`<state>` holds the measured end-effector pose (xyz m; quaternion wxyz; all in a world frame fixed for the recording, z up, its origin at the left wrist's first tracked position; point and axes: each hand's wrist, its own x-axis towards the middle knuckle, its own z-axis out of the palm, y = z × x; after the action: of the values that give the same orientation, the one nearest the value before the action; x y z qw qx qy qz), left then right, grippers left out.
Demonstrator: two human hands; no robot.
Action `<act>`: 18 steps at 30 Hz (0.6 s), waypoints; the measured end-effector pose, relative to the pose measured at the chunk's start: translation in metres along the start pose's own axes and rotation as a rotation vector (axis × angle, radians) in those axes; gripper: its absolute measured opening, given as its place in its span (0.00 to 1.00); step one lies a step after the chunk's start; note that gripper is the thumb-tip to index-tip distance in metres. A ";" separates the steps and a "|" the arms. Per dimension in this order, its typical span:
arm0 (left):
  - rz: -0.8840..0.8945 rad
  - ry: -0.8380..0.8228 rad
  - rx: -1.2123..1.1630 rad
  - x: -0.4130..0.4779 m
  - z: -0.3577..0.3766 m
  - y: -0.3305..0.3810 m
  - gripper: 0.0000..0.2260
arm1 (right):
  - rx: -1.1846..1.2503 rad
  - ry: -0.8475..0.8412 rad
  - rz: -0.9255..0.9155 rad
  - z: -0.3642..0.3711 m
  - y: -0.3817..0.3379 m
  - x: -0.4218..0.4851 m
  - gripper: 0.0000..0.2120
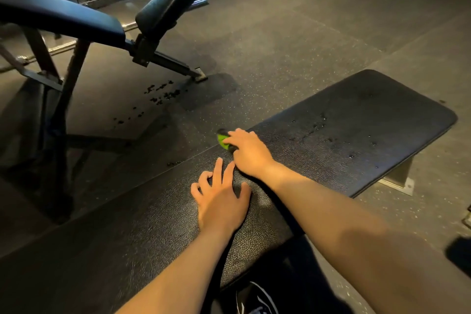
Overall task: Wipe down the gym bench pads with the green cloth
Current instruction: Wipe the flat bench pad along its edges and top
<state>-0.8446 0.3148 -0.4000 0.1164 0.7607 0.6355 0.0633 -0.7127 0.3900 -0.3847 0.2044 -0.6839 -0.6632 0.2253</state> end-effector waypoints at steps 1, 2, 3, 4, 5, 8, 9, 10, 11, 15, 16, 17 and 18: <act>0.007 0.011 0.003 0.000 0.000 0.000 0.27 | 0.029 -0.082 -0.052 0.005 -0.005 0.001 0.25; 0.013 0.020 0.001 -0.001 0.000 0.000 0.27 | 0.040 -0.153 -0.085 0.006 -0.007 0.002 0.26; 0.015 0.022 -0.014 -0.001 0.001 -0.001 0.27 | 0.037 -0.202 -0.115 0.004 -0.007 0.003 0.26; 0.009 0.019 -0.041 -0.001 0.000 -0.001 0.27 | 0.024 -0.223 -0.136 -0.001 -0.003 0.005 0.27; 0.000 0.014 -0.070 -0.001 0.000 -0.002 0.27 | 0.006 -0.216 -0.141 -0.005 0.002 0.007 0.27; -0.007 0.021 -0.108 -0.003 -0.003 -0.002 0.28 | -0.085 -0.029 0.015 -0.024 0.026 0.009 0.25; -0.004 0.022 -0.117 -0.004 -0.004 -0.001 0.28 | -0.123 0.066 0.094 -0.030 0.032 0.009 0.22; -0.002 0.021 -0.124 -0.004 -0.005 -0.001 0.28 | -0.139 0.142 0.164 -0.034 0.035 0.008 0.21; -0.003 0.020 -0.129 -0.004 -0.005 0.000 0.27 | -0.136 0.190 0.226 -0.038 0.035 0.005 0.20; -0.018 0.017 -0.151 -0.005 -0.006 0.000 0.28 | -0.067 0.217 0.233 -0.026 0.018 -0.001 0.20; -0.031 0.016 -0.174 -0.005 -0.006 0.001 0.28 | -0.022 0.173 0.191 -0.020 0.012 0.000 0.21; -0.038 0.021 -0.190 -0.005 -0.006 0.001 0.28 | 0.028 0.102 0.136 -0.014 0.008 0.001 0.22; -0.032 0.033 -0.184 -0.006 -0.005 0.000 0.28 | 0.072 0.013 0.068 -0.007 0.003 0.001 0.24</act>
<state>-0.8467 0.3097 -0.3947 0.1763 0.7352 0.6411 0.1321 -0.7061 0.3913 -0.3807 0.2253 -0.6996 -0.6299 0.2512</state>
